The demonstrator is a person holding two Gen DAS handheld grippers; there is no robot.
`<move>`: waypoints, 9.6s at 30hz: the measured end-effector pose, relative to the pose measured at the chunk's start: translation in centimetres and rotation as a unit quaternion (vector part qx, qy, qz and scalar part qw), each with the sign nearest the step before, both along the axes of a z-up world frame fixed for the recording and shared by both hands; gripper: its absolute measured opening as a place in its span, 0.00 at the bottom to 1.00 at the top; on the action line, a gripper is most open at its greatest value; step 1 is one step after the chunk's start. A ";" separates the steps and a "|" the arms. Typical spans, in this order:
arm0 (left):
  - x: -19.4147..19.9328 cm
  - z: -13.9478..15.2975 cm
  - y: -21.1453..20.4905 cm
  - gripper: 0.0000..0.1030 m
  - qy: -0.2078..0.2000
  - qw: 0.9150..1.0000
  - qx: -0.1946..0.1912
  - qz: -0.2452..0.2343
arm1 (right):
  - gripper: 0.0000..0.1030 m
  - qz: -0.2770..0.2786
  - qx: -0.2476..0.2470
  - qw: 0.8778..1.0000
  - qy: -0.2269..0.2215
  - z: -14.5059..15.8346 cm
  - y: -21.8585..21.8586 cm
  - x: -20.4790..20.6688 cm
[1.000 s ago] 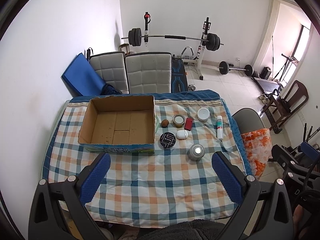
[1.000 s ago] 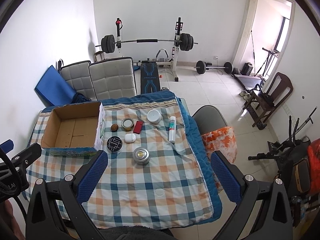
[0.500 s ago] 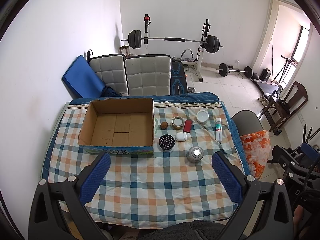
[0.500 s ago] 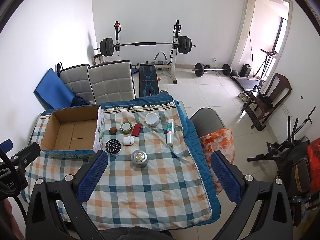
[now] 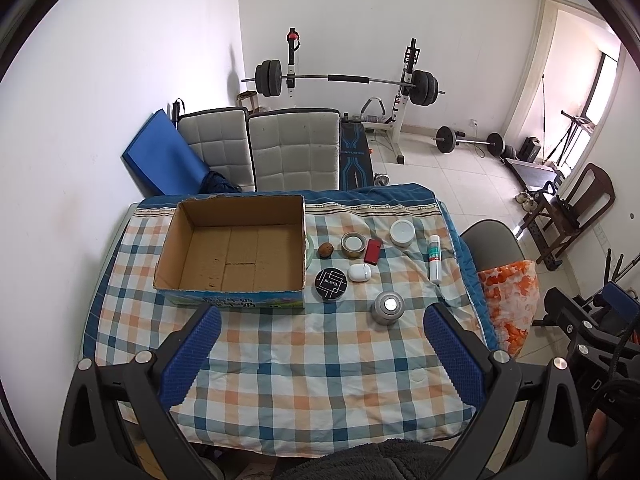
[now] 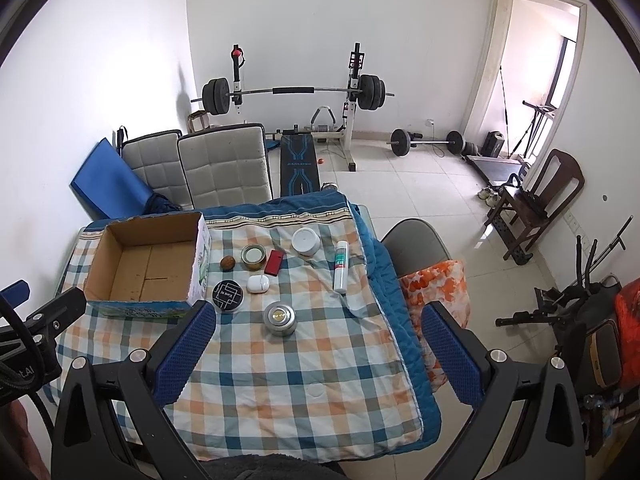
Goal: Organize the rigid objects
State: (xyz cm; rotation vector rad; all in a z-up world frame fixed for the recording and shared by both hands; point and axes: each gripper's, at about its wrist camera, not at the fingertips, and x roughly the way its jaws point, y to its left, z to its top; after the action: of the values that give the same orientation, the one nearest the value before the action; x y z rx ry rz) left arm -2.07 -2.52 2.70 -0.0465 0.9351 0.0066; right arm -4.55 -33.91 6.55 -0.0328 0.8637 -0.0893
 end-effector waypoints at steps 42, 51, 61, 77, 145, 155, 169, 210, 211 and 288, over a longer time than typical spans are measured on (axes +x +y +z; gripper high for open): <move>17.7 -19.2 -1.6 1.00 0.147 0.983 0.107 0.034 | 1.00 0.002 0.097 0.971 0.216 -20.5 -2.8 16.8; 23.7 -28.9 -1.3 1.00 0.228 0.960 0.160 0.026 | 0.93 -0.035 0.163 0.913 0.372 -39.5 -0.2 24.4; 25.9 -29.0 -1.9 1.00 0.235 0.965 0.112 0.020 | 0.73 -0.056 0.166 0.892 0.418 -45.6 0.3 23.9; 26.5 -37.9 -4.7 1.00 0.336 0.937 -0.003 0.095 | 0.72 -0.054 0.104 0.900 0.420 -47.1 -3.2 21.2; 19.8 -28.3 -16.0 0.71 0.221 0.974 -0.048 0.002 | 0.71 0.022 0.122 0.913 0.390 -38.5 -2.0 18.6; 20.9 -19.0 -1.4 0.71 0.125 0.990 -0.051 0.039 | 0.71 0.125 0.136 0.940 0.288 -25.3 7.5 22.4; 27.5 -25.2 18.5 0.71 0.164 0.979 -0.089 0.078 | 0.71 0.143 0.129 0.937 0.292 -27.8 29.4 32.0; 35.5 -38.8 21.7 0.78 0.323 0.930 -0.169 0.044 | 0.78 0.064 0.091 0.904 0.413 -46.2 35.6 39.2; 35.3 -38.3 21.8 0.79 0.320 0.931 -0.168 0.042 | 0.79 0.064 0.092 0.905 0.410 -46.0 35.6 39.3; 42.6 -38.7 -12.5 0.97 0.296 0.955 -0.006 -0.007 | 0.85 -0.108 0.212 0.909 0.342 -42.7 -2.8 43.5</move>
State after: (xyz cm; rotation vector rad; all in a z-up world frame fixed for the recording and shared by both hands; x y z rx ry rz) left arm 40.50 -15.01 -35.96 -0.0505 1.5363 0.0017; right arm 38.90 -36.70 -36.13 0.4666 1.5754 -0.0960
